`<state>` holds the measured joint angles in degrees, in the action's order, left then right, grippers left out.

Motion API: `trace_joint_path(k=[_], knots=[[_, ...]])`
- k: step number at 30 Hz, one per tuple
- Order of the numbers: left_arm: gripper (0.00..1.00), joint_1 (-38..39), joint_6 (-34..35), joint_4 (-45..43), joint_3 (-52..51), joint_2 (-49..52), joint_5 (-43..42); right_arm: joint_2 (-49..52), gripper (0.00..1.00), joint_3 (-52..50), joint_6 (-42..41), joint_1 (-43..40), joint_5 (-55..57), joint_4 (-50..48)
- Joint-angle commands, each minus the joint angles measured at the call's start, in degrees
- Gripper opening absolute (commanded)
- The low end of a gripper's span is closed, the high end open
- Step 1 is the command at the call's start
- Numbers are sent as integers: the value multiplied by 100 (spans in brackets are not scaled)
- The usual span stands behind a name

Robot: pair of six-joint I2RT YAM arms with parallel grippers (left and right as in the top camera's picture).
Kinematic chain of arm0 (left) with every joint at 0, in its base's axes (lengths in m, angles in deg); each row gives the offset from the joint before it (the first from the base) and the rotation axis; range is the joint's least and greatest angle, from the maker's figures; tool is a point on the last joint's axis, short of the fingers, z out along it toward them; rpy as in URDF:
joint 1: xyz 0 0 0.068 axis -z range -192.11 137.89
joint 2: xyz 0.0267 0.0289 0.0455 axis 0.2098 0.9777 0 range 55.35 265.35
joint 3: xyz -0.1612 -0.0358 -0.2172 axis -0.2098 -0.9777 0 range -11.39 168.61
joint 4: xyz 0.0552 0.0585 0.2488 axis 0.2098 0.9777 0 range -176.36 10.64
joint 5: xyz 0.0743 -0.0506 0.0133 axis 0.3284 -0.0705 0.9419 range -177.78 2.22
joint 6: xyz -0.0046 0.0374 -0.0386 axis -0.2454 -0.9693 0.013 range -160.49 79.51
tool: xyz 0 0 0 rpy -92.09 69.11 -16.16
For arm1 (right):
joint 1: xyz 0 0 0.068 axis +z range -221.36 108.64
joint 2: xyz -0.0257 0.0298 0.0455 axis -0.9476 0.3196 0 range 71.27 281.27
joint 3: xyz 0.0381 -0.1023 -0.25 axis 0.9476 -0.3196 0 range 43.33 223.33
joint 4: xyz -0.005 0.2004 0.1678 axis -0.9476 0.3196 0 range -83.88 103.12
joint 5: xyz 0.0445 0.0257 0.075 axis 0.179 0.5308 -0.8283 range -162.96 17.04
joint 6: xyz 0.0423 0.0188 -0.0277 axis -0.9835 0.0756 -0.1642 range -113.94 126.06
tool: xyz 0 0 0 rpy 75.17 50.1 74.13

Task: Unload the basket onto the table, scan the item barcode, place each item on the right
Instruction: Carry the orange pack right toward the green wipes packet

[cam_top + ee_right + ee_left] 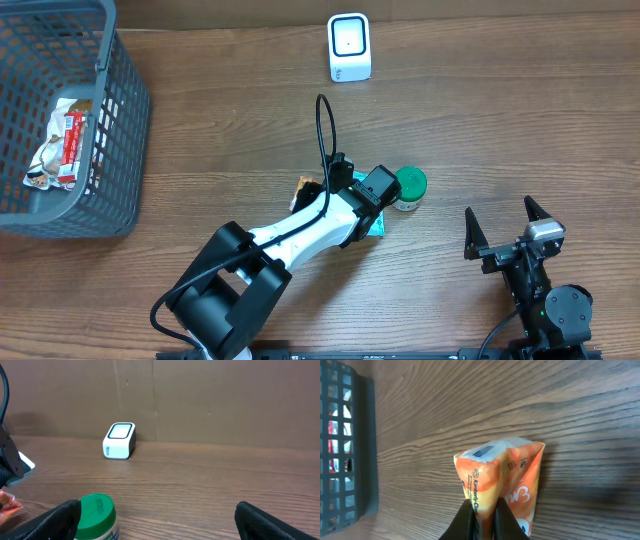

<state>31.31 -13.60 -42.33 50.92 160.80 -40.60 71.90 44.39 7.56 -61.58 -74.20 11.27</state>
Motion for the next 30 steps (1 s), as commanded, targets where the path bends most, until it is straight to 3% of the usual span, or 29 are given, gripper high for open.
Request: trace_joint_path(k=[1, 14, 16, 30], knots=[[7, 20, 164, -72, 85, 35, -216, -46, 100, -59, 4, -15, 24, -35], [6, 11, 157, -256, 85, 35, -831, -46, 100, -59, 4, -15, 24, -33], [13, 11, 142, -284, 85, 35, -826, -46, 100, -59, 4, -15, 24, -33], [32, 11, 142, -289, 273, 35, -949, -46, 100, -59, 4, -15, 24, -33]])
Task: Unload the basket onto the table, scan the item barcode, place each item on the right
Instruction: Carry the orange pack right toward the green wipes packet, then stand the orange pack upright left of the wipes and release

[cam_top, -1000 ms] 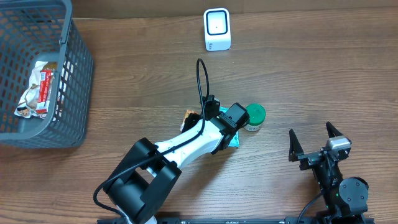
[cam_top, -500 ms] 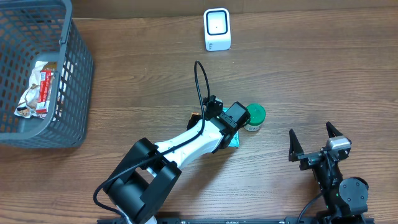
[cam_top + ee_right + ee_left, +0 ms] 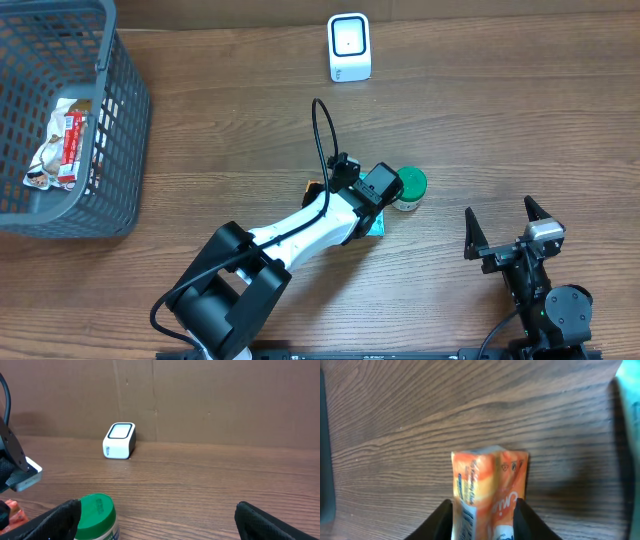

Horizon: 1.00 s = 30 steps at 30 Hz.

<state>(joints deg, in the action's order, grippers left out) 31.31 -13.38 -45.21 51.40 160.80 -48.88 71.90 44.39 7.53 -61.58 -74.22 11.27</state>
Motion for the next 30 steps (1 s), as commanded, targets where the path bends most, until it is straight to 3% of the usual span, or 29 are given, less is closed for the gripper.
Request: trace_joint_path(k=[1, 7, 13, 15, 16, 17, 19, 22, 30], knots=[[32, 11, 120, 0, 249, 35, -168, -46, 100, -59, 7, -15, 26, -35], [33, 9, 120, 122, 442, 35, -293, -46, 100, -59, 7, -15, 26, -35], [44, -151, 122, 614, 988, 15, -586, -46, 100, -59, 7, -15, 26, -35], [51, -302, 120, 848, 1259, -17, -861, -46, 100, -59, 7, -15, 26, -35], [57, -402, 118, 984, 1410, -35, -1058, -46, 100, -59, 7, -15, 26, -35], [72, -507, 114, 1106, 1543, -48, -1283, -46, 100, -59, 7, -15, 26, -33], [80, -846, -278, 1364, 1843, -48, -2203, -46, 100, -59, 7, -15, 26, -33], [81, -1213, -780, 1486, 1862, -46, -3056, -46, 100, -59, 7, -15, 26, -35], [74, -1611, -1010, 1484, 1320, -46, -3635, -46, 100, -59, 7, -15, 26, -35]])
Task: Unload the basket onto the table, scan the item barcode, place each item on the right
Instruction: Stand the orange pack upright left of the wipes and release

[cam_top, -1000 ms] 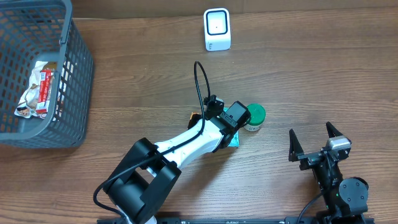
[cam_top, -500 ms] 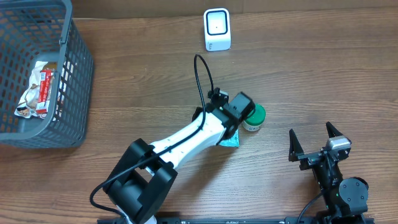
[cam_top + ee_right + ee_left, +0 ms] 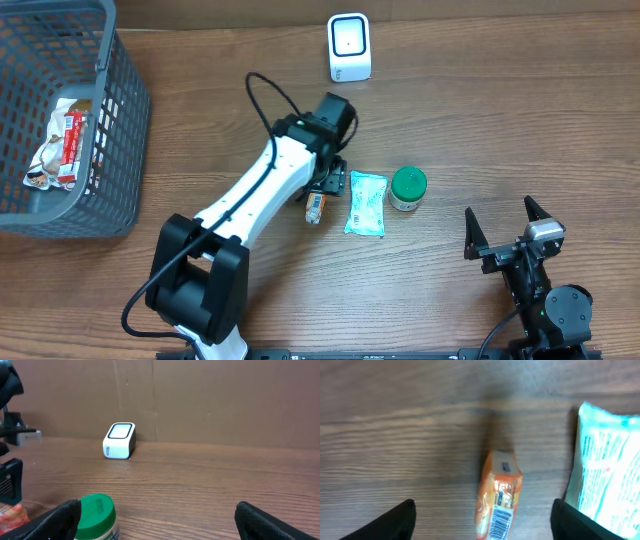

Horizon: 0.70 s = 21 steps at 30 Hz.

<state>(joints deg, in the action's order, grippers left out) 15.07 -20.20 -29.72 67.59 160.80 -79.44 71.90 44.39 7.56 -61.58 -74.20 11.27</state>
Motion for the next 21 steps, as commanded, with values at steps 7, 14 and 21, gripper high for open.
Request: trace_joint_path(k=[7, 14, 21], knots=[[71, 81, -323, -697, -929, -46, -531, -46, 100, -59, 4, -15, 24, -35], [61, 83, -317, -1305, -1349, -46, -503, -46, 100, -59, 4, -15, 24, -35], [14, 81, -317, -1344, -1364, -46, -501, -46, 100, -59, 4, -15, 24, -35]])
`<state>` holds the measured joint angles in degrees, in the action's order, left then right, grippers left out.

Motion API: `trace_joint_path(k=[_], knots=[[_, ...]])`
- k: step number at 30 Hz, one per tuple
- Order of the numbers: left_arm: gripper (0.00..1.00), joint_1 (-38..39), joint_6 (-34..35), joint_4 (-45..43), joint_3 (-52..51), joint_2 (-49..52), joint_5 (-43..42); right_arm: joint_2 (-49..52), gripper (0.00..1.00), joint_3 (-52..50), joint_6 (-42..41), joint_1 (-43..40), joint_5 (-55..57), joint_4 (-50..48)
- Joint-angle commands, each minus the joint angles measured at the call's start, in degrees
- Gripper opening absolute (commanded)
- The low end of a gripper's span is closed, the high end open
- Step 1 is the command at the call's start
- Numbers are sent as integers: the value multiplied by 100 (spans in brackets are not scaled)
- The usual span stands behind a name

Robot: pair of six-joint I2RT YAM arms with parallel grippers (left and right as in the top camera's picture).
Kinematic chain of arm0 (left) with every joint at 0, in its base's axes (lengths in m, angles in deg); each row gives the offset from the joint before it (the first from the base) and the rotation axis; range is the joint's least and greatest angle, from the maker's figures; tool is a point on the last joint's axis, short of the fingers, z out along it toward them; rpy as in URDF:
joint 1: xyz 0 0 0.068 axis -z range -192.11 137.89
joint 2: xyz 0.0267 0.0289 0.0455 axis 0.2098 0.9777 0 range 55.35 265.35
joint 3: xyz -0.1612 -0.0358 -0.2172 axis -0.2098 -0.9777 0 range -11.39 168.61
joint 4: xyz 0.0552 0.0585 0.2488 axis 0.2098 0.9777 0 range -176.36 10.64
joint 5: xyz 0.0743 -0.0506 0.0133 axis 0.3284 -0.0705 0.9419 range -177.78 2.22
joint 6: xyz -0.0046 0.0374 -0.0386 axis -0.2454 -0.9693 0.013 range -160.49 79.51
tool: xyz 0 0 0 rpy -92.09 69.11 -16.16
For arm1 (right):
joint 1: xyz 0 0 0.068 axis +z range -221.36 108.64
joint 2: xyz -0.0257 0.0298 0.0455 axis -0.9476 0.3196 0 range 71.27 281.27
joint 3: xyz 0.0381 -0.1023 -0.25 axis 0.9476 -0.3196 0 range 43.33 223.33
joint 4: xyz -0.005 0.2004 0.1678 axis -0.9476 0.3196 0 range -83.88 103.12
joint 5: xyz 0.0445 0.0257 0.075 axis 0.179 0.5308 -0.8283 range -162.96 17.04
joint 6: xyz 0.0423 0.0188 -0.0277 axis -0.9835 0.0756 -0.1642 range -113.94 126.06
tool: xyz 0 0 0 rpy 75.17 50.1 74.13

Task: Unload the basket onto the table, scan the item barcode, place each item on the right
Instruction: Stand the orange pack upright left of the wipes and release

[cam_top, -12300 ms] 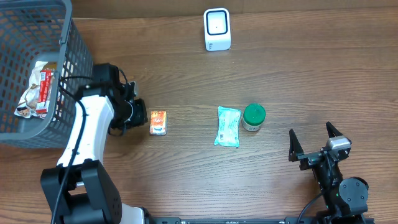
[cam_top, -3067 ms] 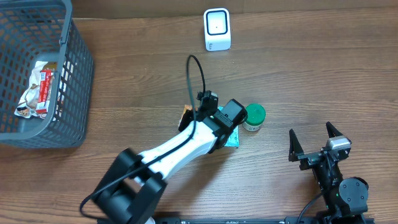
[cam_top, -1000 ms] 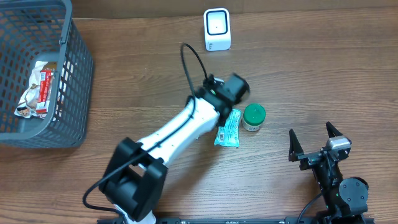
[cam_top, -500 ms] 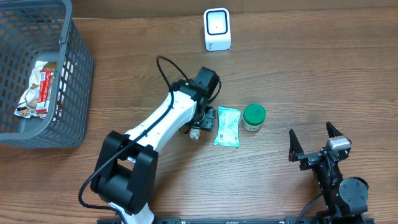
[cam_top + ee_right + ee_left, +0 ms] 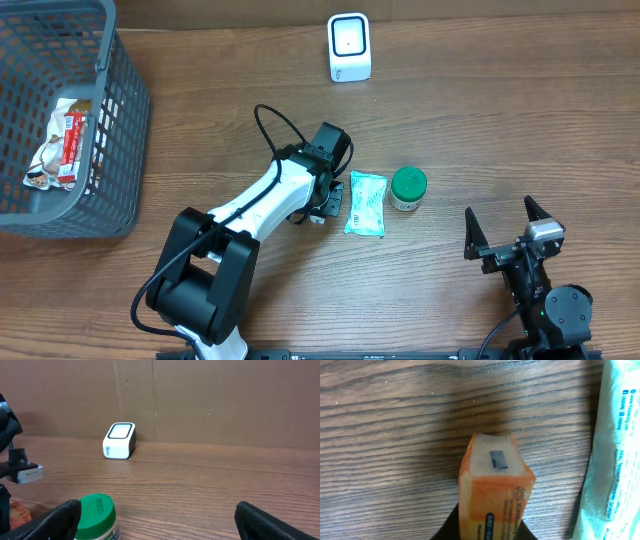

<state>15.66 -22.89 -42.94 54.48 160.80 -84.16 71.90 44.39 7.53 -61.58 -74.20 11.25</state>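
Note:
An orange tissue pack [image 5: 495, 480] stands on edge on the wooden table, a small blue mark on its top end. My left gripper [image 5: 489, 527] is shut on the pack, one black finger against each side. In the overhead view the left gripper [image 5: 322, 200] covers the pack, just left of a teal packet [image 5: 366, 203]. The white barcode scanner [image 5: 349, 47] stands at the back of the table and shows in the right wrist view as the scanner [image 5: 120, 440]. My right gripper [image 5: 157, 517] rests open and empty at the front right.
A green-lidded jar [image 5: 408, 187] stands right of the teal packet, close in front of the right gripper. A grey wire basket [image 5: 110, 150] holding a snack wrapper sits at the far left. The teal packet [image 5: 615, 460] lies close to the right of the orange pack.
My left gripper was wide open, well above the orange pack lying on the table. Now it is down on the pack and shut on its sides. The right arm has not moved.
My left gripper first pinched the orange pack on the table beside the teal packet. A second later its jaws stood apart around the pack. Then it was raised and wide open, the pack lying free with its barcode showing. Now it grips the pack again.

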Motion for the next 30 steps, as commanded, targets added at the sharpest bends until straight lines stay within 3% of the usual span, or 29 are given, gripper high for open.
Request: trace_joint_path(k=[1, 3, 5, 9, 12, 14, 15, 17, 19, 30], knots=[[27, 22, -48, -24, -52, -46, -28, -46, 100, -59, 7, -15, 24, -33], [47, 22, -48, -37, -52, -46, -28, -46, 100, -59, 7, -15, 24, -33], [55, 22, -48, -96, -52, -46, -28, -46, 100, -59, 7, -15, 24, -33], [52, 22, -48, -437, -52, -46, -24, -46, 100, -59, 7, -15, 24, -33], [22, 22, -46, -638, -52, -46, -26, -46, 100, -59, 7, -15, 24, -31], [17, 22, -44, -645, -52, -46, -28, -46, 100, -59, 7, -15, 24, -33], [19, 24, -44, -640, -52, -46, -33, -46, 100, -59, 7, -15, 24, -33], [39, 33, -20, -638, -52, -46, -74, -46, 100, -59, 7, -15, 24, -31], [51, 42, 114, -632, -52, -46, -85, -46, 100, -59, 7, -15, 24, -33], [47, 90, 566, -90, -68, -44, -562, -46, 100, -59, 7, -15, 24, -33]])
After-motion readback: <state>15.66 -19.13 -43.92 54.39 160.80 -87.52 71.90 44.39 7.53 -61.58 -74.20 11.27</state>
